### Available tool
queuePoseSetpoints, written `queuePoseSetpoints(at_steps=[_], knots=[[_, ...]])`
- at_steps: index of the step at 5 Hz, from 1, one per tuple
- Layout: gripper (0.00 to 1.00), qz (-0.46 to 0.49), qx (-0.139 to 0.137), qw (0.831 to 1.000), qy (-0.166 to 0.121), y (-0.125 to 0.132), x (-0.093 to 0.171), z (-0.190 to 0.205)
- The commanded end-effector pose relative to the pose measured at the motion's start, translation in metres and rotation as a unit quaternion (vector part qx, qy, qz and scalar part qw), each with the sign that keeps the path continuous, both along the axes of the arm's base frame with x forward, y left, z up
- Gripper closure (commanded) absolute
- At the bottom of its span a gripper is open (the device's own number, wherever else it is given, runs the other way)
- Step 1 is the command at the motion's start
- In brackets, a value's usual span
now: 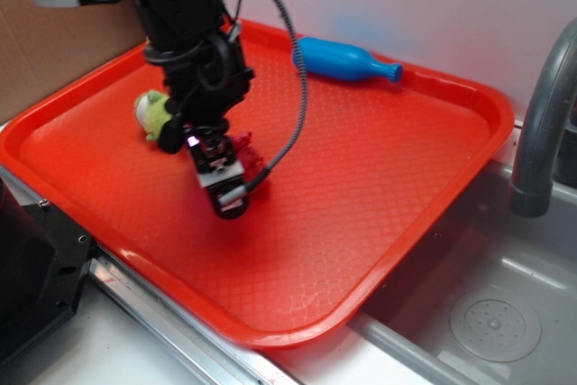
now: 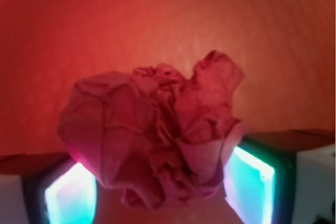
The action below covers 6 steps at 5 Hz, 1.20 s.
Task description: Grab the red paper.
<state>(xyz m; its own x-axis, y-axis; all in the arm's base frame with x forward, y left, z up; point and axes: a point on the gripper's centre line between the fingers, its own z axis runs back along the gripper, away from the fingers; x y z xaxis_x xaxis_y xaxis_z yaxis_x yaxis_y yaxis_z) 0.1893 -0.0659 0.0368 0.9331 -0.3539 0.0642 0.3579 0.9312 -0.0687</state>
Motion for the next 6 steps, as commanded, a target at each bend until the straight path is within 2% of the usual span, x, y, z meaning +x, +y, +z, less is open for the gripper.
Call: queuePoseSetpoints(at_steps=[1,2,4,5,6], knots=[[0.00,-0.015,-0.007,1.000,-0.005,-0.017,0.000,-0.013],[1.00,-0.005,-0.006,1.000,-0.002,-0.016,-0.001,-0.017],[1.00,-0.003,-0.012,1.000,-0.002,-0.013,-0.007,-0.012],[1.00,0.021,0.000,1.000,0.007,-0.006,-0.005,0.013],[1.00,0.116,0.023,0.993,0.013,0.025,-0.033,0.064]])
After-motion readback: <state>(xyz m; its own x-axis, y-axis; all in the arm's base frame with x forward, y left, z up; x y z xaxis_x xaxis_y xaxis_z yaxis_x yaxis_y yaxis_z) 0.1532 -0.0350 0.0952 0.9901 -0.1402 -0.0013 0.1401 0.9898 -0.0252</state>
